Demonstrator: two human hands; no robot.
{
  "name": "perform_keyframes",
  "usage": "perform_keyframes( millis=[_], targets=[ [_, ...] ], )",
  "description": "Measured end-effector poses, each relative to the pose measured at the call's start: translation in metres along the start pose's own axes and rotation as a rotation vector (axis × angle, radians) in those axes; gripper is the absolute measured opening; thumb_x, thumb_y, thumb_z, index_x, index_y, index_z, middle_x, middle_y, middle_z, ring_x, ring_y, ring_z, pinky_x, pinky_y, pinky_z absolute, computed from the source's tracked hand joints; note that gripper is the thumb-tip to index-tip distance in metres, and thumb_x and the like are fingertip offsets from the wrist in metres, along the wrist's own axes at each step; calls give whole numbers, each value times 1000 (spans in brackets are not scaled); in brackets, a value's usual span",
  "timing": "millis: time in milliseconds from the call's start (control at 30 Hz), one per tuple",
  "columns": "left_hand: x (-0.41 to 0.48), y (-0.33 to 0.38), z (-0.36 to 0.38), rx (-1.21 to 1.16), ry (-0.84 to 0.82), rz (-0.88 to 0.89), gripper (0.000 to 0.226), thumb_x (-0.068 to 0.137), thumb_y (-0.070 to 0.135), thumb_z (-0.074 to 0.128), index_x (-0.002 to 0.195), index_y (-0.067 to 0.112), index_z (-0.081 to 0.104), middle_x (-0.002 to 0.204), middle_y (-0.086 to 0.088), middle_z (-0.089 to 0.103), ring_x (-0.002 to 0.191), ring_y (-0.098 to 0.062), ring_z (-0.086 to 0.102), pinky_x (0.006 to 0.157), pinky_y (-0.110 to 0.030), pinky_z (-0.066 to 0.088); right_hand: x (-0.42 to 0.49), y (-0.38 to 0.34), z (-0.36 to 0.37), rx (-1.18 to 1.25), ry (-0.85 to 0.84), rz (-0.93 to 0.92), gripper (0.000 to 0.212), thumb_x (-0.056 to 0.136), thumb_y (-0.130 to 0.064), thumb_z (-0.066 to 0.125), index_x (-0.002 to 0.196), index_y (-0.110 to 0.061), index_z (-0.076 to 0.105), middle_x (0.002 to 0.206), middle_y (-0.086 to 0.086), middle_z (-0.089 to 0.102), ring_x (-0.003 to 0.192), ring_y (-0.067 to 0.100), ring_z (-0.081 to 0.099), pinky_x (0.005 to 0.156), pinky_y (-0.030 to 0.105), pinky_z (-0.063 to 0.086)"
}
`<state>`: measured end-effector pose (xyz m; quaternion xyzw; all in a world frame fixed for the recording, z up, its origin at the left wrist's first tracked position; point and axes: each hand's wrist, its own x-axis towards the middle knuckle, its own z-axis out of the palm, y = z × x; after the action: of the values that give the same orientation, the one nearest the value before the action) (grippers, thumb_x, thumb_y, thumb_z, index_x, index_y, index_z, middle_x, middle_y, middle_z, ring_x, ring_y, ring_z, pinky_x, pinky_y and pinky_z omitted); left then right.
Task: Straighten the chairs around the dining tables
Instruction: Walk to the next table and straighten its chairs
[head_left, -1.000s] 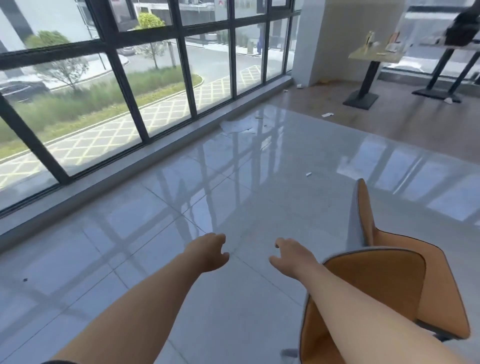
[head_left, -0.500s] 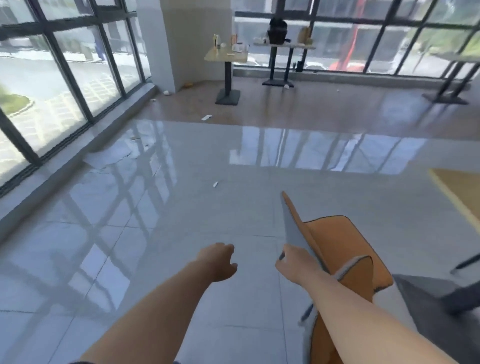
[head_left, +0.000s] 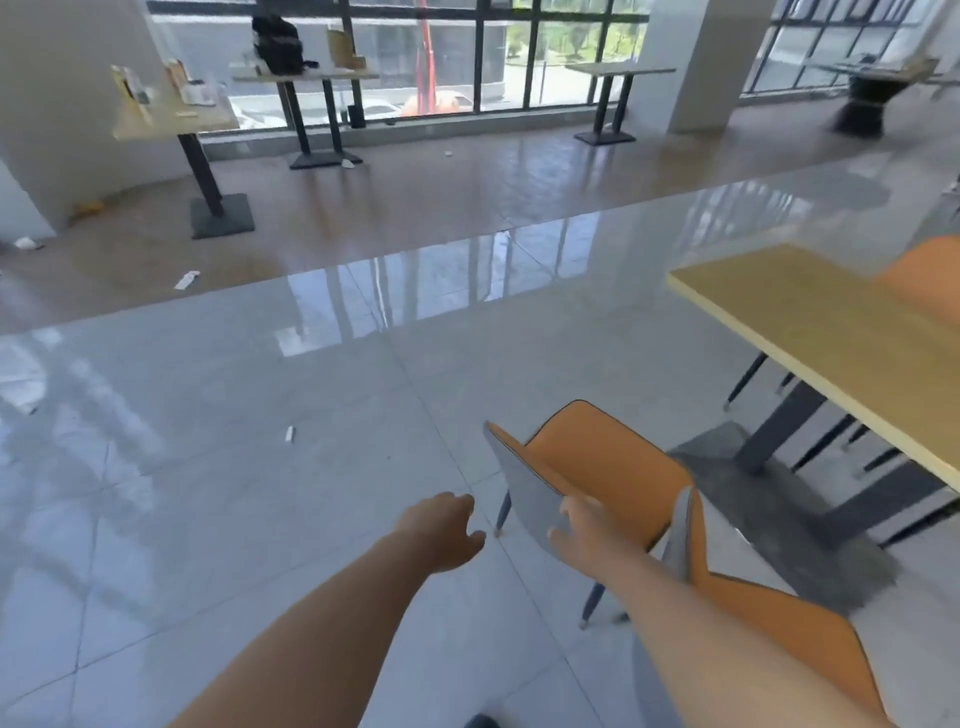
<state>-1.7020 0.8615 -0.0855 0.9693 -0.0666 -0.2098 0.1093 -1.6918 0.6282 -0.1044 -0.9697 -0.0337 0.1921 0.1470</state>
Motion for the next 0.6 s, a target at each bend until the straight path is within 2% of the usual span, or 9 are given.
perform_keyframes(
  millis=[100,267,433,500,600],
  targets=[
    [36,-5,-16,33,10,62,50,96,49,49,135,18,49,133,-5,56,117,-27,57,94,-39,48,30,5,-4,66,16,54,23,96,-42,46,104,-20,47,111,2,49,88,19,52,69,34,45],
    [91,-8,-34,88,-31,154,55,95,57,47,134,18,50,127,-4,58,112,-25,58,90,-37,48,62,9,-6,155,22,142,29,98,-42,45,112,-17,48,115,2,47,95,23,55,82,41,51],
    [142,9,-42,149,-59,347,49,94,56,50,125,18,55,124,-3,61,108,-24,60,89,-39,52,69,23,-5,187,68,274,30,98,-42,48,107,-14,50,111,5,49,95,23,51,77,36,44],
    [162,14,-41,202,-84,435,46,95,55,49,121,17,55,123,-5,59,105,-25,60,86,-41,53,67,27,-2,219,84,362,32,99,-47,44,101,-16,49,105,3,49,94,23,51,77,37,43],
    [187,15,-41,297,-98,594,50,95,57,46,123,17,53,128,-9,54,118,-30,52,89,-42,49,65,25,5,284,149,482,35,98,-51,40,85,-19,43,94,2,47,94,25,49,81,40,44]
  ],
)
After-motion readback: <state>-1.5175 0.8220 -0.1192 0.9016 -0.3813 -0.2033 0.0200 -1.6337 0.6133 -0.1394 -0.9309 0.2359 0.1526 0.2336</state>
